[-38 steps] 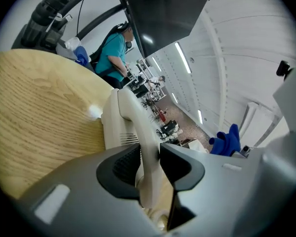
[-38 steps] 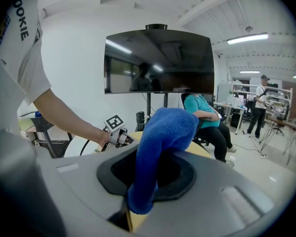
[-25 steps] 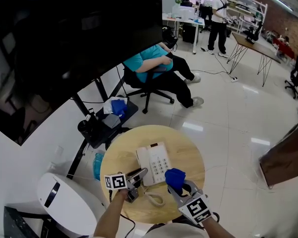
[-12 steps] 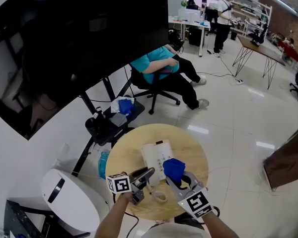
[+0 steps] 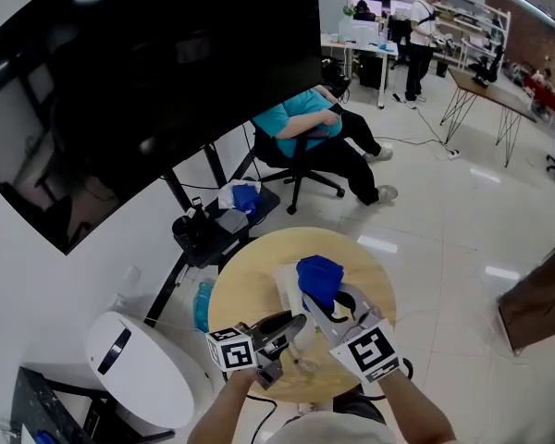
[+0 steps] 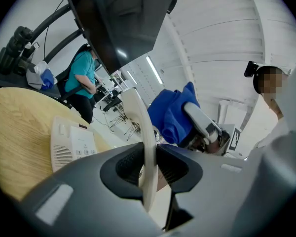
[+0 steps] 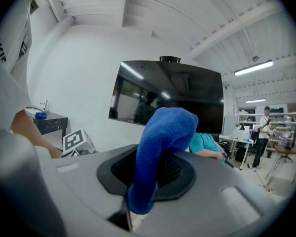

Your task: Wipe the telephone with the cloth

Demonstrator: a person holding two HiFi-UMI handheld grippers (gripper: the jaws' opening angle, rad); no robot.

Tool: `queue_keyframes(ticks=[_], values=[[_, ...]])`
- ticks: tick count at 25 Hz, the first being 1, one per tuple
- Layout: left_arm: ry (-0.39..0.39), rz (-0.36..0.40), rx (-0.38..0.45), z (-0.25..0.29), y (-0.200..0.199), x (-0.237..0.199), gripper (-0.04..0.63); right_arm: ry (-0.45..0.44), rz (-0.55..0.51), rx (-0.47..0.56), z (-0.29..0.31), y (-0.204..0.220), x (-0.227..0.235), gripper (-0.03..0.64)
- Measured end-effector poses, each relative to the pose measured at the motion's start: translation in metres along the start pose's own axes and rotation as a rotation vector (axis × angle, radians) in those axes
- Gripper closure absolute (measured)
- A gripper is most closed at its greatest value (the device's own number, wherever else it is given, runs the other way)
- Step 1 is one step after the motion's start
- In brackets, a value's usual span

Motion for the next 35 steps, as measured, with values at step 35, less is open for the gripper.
queue_keyframes(ticks=[35], values=[[-0.029,0.057,0.087,-0.03,-0.024,0.041,0.514,-0.058,0.079,0.06,0.018,-0.012,-0.029,0.555]])
Point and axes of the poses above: the fingertips, and each gripper's own axes: z forward along the fingers, x to its right, y out of its underside, the point moved 10 cm from there along -z, backward along the fingers, and after that the axes turned 15 degrees about z, right-handed, at the moved point
